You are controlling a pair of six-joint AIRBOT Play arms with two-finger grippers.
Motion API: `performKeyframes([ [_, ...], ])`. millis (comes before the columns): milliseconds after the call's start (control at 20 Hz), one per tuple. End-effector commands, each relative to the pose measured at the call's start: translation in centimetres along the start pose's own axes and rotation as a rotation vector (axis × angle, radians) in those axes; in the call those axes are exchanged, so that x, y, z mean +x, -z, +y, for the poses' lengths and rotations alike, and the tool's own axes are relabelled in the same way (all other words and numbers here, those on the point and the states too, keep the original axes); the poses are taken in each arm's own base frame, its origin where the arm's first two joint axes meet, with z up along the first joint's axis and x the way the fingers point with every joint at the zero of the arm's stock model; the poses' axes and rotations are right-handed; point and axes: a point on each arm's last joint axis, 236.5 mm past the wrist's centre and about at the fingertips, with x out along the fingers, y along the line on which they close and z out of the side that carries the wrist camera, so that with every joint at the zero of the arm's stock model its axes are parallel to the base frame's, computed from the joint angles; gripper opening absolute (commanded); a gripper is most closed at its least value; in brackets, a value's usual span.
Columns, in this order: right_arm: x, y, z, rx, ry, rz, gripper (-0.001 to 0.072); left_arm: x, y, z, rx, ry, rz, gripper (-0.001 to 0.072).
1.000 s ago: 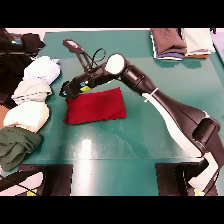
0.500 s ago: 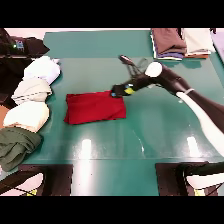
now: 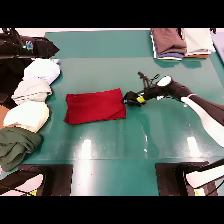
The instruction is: Fold the shirts.
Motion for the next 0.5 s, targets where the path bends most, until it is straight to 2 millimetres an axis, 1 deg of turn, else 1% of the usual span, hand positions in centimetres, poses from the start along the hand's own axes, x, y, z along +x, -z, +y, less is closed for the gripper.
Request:
performKeyframes([
  [0, 4.7, 0.1, 3.2, -0.013, -0.09, 0.049, 0.0582, 0.0, 0.0, -0.2, 0.002, 0.006, -0.001, 0.0023],
  [100, 6.8, -0.4, 5.0, -0.07, -0.102, 0.052, 0.0392, 0.0, -0.1, -0.5, -0.007, 0.018, -0.003, 0.0023],
  [150, 7.3, -1.1, 5.8, -0.103, -0.097, 0.031, 0.0223, 0.0, 0.0, -0.7, -0.011, 0.026, 0.0, 0.0023],
  [200, 7.3, -2.1, 6.6, -0.128, -0.094, -0.004, 0.0032, 0.0, 0.1, -0.8, -0.014, 0.031, 0.004, 0.0023],
  [250, 6.8, -3.0, 7.0, -0.156, -0.084, -0.036, 0.0014, 0.1, 0.3, -0.9, -0.017, 0.036, 0.012, 0.0022],
  [300, 5.7, -4.0, 7.2, -0.182, -0.068, -0.076, 0.0014, 0.1, 0.6, -1.0, -0.02, 0.04, 0.026, 0.0022],
  [350, 4.2, -4.9, 7.0, -0.202, -0.043, -0.116, 0.0014, 0.2, 1.1, -1.1, -0.023, 0.047, 0.046, 0.0022],
  [450, -0.3, -6.7, 5.1, -0.215, 0.016, -0.196, 0.0014, 0.3, 1.9, -1.6, -0.015, 0.059, 0.08, 0.0022],
])
